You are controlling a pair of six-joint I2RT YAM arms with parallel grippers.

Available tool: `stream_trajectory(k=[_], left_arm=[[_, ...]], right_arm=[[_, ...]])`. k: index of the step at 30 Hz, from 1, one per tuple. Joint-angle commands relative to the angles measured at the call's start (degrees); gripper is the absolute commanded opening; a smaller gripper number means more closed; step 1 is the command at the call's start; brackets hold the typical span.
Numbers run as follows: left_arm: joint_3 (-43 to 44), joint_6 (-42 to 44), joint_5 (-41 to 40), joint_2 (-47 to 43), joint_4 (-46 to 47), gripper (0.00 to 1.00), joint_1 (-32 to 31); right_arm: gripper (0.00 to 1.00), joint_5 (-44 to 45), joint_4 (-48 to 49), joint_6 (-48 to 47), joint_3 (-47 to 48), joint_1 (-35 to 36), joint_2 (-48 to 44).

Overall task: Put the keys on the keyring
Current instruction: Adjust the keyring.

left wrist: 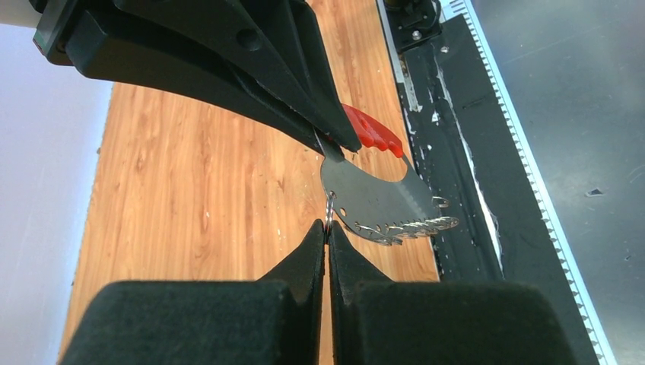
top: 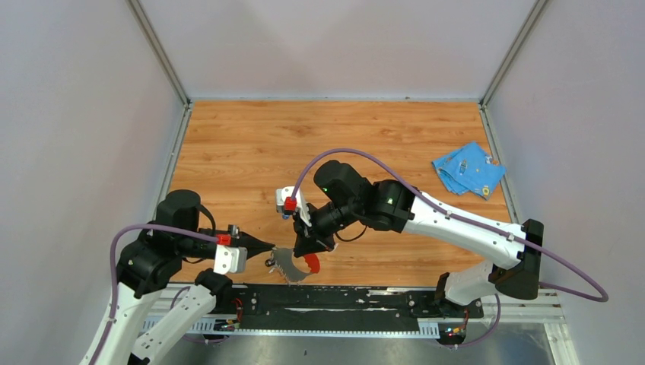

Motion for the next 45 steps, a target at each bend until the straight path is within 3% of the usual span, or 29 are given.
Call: stream_trajectory(k=[1, 6, 15, 24, 29, 32, 37, 45], left_arm=[[1.49, 0.36, 2.08, -0.24, 0.29, 0.00, -0.24], [2.10, 5.78, 3.03, -1.16, 0.29, 0.00, -0.24], [-0.37, 19.73, 0.46, -3.67, 0.29, 0.00, -0.24], [-0.95, 12.96, 2.62, -0.41, 0.20, 0.00, -0.20], [-2.65, 9.51, 4.76, 0.47, 0.11, 0.00, -0.24], [-3.89, 13.79, 3.78, -0.67, 0.18, 0.00, -0.24], [-4.10, 28.79, 0.53, -1.29, 0.20, 0.00, -0.24], [-2.68, 32.02, -0.05, 1.79, 0.20, 0.00, -0.24]], right_arm=[[0.00, -1.11, 1.42, -0.49, 2.03, 0.61, 0.21], [0.00, -3.29, 1.95, 0.07, 2.25, 0.23, 0.30], [0.42, -0.89, 3.29, 1.22, 2.15, -2.18, -0.10], [0.61, 10.28, 10.41, -3.07, -0.50, -2.48, -4.72], [0.62, 7.97, 22.72, -7.43, -10.17, -2.42, -11.82], [0.58, 6.04, 29.37, -10.15, -16.01, -2.06, -15.86], [0.52, 7.02, 29.48, -13.47, -16.81, -0.85, -15.36], [0.46, 14.78, 29.02, -19.82, -16.59, 4.19, -13.72]])
